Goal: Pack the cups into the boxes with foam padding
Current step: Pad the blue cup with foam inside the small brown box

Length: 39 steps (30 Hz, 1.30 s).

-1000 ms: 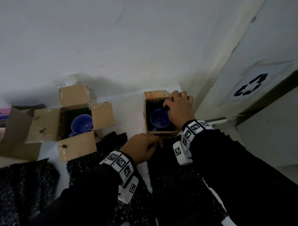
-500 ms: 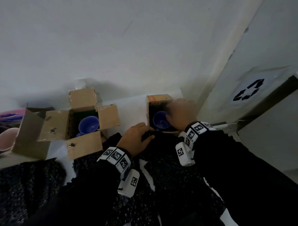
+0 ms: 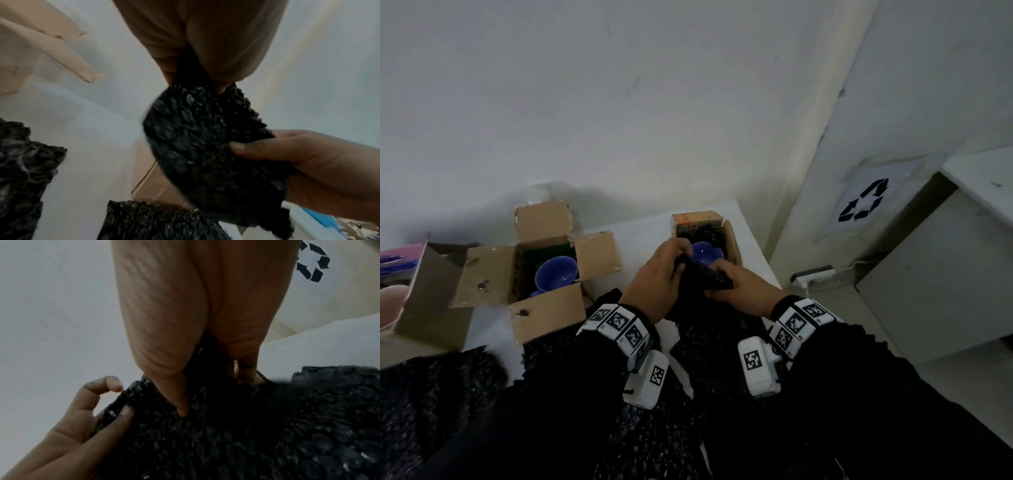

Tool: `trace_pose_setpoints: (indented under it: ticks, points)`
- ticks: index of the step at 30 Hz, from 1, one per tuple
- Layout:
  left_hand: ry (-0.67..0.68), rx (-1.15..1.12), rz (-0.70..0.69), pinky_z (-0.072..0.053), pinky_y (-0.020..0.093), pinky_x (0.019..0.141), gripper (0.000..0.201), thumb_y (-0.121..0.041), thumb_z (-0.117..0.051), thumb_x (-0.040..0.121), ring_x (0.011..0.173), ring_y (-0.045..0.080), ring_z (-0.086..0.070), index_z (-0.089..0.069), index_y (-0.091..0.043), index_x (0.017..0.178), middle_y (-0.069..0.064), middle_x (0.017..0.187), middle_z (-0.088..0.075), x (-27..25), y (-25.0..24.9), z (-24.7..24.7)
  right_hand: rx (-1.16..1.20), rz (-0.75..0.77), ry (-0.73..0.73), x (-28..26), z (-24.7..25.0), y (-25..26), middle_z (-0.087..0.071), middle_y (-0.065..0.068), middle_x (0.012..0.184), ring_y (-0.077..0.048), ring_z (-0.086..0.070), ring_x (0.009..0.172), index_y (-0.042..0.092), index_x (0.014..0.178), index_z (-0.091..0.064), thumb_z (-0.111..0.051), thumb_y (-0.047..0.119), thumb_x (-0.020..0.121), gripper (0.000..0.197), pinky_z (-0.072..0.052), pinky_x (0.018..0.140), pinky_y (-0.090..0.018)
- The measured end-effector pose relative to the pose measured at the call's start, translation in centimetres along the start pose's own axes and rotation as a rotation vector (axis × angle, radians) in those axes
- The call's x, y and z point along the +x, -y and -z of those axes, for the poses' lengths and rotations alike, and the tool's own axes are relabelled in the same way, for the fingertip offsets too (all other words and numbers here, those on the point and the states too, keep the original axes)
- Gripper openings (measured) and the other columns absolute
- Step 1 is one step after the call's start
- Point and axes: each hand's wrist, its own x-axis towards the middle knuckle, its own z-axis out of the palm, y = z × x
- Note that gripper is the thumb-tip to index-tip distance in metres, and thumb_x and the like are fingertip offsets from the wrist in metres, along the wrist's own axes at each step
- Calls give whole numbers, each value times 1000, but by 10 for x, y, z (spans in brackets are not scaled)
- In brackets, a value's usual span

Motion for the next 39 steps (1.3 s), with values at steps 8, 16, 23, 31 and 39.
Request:
trace_pose_setpoints:
  ticks: [8, 16, 23, 31, 39]
  points:
    - [-2, 120, -139, -45, 22, 73, 8, -15, -65, 80, 80, 11, -53, -67, -14, 88, -1, 93, -53, 3, -6, 4, 192, -21, -25, -5, 17, 10, -48, 4, 82, -9, -45, 76, 25, 87, -43, -61, 26, 82, 19, -37, 69, -25]
    - [-41, 240, -106, -48, 29, 77, 51, 7, -64, 63, 91, 24, -57, -66, -17, 108, 4, 101, -58, 39, -1, 11, -172, 192, -359, 24, 44, 7, -54, -2, 99, -22, -52, 90, 30, 92, -45, -50, 0, 74, 35, -46, 76, -40]
    - [375, 382, -5, -51, 36, 87, 34, -19, -55, 81, 98, 25, -64, -72, -21, 110, 1, 112, -69, 37, 13, -14, -588, 154, -253, 39, 38, -7, -65, 2, 93, -23, -48, 100, 21, 89, -69, -56, -3, 73, 31, -40, 87, -39]
    - [361, 613, -144, -35, 35, 75, 52, -41, -27, 88, 90, 25, -49, -75, -20, 87, 3, 95, -59, 33, 28, -35, -938, 233, -116, 38, 34, -21, -68, 2, 91, -19, -44, 113, 31, 92, -76, -42, 32, 72, 40, -25, 97, -42]
    - [134, 444, 13, -38, 34, 82, 22, -33, -74, 77, 79, 22, -57, -60, -21, 90, -1, 92, -57, 34, 30, -36, -642, 221, -341, 40, 28, -29, -51, -8, 99, -27, -48, 89, 13, 95, -55, -59, 3, 68, 28, -44, 66, -39]
